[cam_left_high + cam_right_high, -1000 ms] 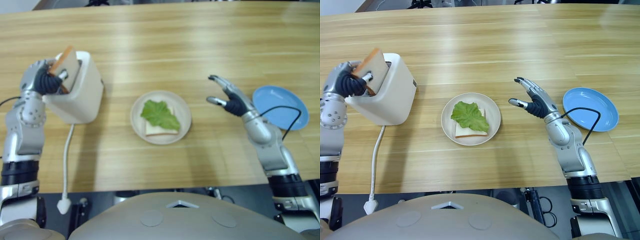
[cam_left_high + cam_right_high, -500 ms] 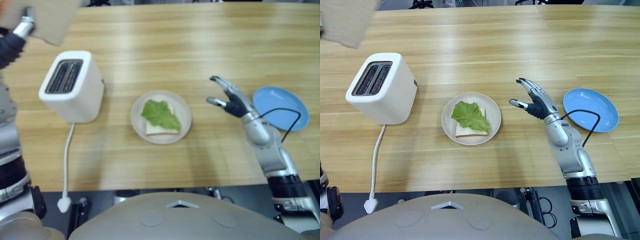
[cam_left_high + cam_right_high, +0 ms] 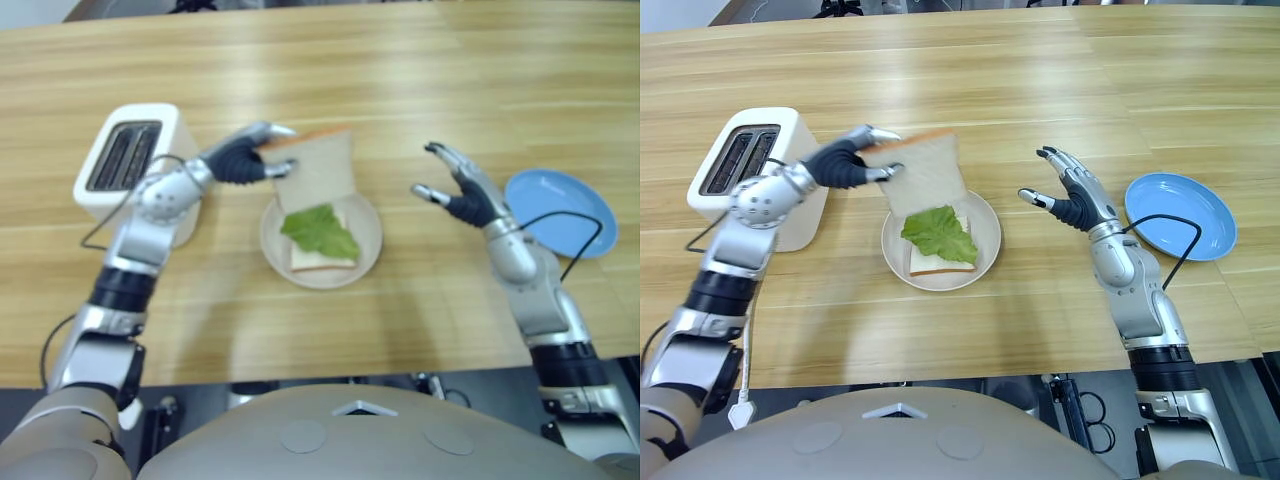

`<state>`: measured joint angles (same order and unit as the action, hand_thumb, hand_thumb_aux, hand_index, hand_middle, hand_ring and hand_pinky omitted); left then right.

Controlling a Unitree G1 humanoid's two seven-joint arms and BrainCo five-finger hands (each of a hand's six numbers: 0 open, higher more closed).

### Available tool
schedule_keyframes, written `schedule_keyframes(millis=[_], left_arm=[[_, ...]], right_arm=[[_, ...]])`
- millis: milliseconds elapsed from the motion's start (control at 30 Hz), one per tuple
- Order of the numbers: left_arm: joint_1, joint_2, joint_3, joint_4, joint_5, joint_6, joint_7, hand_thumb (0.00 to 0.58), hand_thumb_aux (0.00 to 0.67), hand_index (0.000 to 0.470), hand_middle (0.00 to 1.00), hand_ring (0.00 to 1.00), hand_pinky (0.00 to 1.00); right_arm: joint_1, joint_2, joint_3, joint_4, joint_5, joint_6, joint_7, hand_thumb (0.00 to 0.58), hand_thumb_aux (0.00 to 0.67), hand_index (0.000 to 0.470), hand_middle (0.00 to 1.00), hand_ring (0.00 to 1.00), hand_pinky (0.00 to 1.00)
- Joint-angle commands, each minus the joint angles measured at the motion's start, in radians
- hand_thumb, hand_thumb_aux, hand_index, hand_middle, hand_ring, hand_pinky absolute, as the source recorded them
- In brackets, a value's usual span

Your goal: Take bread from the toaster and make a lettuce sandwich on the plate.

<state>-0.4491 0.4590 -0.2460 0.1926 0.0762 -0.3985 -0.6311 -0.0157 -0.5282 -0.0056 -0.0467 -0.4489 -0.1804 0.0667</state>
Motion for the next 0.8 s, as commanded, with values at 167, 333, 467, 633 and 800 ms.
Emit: schedule_keyframes(millis=[167, 333, 467, 633, 800], left_arm=[[-0.048, -0.112, -0.109, 0.287, -0.068, -0.021, -0.248, 0.58, 0.67, 0.46, 1.0, 1.0, 1.0], [-0.071, -0.141, -0.125, 0.379, -0.051, -0.032, -0.308, 0.58, 0.67, 0.46, 1.0, 1.0, 1.0], [-0.118, -0.14, -0.105, 0.454, -0.034, -0.068, -0.298, 0.58, 0.67, 0.46, 1.0, 1.0, 1.0], [-0.143, -0.124, -0.064, 0.452, -0.05, -0.088, -0.294, 0.58, 0.67, 0.46, 1.0, 1.0, 1.0], [-0.143, -0.115, -0.038, 0.41, -0.065, -0.081, -0.3, 0.58, 0.67, 0.46, 1.0, 1.0, 1.0]], right_arm=[[0.003, -0.002, -0.004, 0.022, -0.001, 0.008, -0.001, 0.116, 0.071, 0.049, 0.0, 0.0, 0.0], [0.003, -0.004, -0.003, 0.026, -0.002, 0.009, 0.001, 0.128, 0.079, 0.054, 0.0, 0.0, 0.0], [0.005, -0.004, 0.001, 0.026, -0.004, 0.009, 0.002, 0.128, 0.079, 0.054, 0.0, 0.0, 0.0], [0.007, -0.005, 0.002, 0.026, -0.005, 0.009, 0.005, 0.12, 0.074, 0.051, 0.0, 0.0, 0.0], [0.008, -0.005, 0.005, 0.03, -0.007, 0.01, 0.005, 0.144, 0.089, 0.061, 0.0, 0.0, 0.0]])
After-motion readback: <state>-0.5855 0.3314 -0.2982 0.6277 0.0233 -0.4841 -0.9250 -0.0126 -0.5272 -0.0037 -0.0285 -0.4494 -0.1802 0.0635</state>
